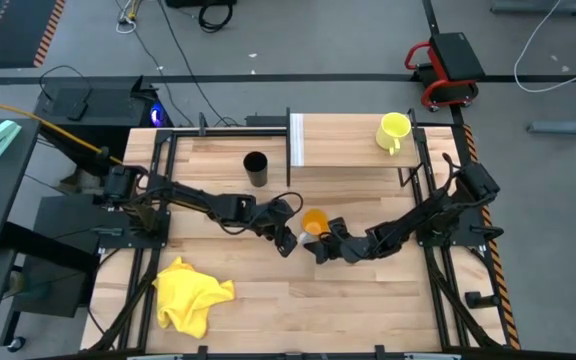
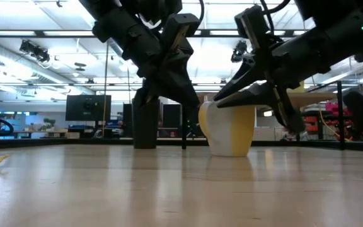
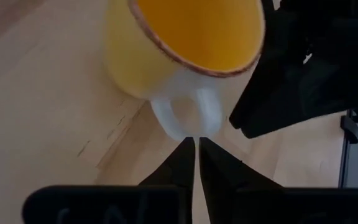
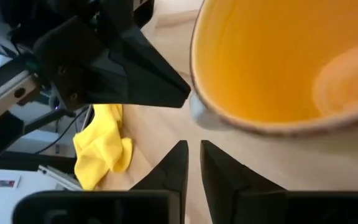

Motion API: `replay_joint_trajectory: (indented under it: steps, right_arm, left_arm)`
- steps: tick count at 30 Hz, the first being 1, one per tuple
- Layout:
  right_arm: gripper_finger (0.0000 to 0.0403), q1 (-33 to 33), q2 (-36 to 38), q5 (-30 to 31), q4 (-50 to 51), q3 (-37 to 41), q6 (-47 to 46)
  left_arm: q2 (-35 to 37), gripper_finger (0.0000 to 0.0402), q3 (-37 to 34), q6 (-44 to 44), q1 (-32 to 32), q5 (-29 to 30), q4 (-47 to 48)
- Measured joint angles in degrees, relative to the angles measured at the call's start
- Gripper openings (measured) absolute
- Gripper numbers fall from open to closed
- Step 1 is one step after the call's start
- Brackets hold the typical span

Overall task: Stack small to large cups/mugs on shelf
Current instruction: Put the orange mug on the shelf

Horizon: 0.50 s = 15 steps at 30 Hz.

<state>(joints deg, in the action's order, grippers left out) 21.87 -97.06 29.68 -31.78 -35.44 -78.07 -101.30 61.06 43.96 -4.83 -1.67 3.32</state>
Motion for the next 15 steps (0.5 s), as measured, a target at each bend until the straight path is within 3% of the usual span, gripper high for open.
replay_joint_trajectory:
  steps: [6, 15]
  right_arm:
    - [0.0045, 2.18, 0.07, 7.63, 2.5, 0.02, -3.39]
    - [0.0012, 2.34, 0.08, 13.0, 3.08, 0.02, -3.47]
  left_arm:
    - [0.0, 0.0036, 0.0, 0.62, 0.25, 1.94, -0.51]
    - [0.0, 0.0022, 0.0, 0.62, 1.89, 1.95, -1.09]
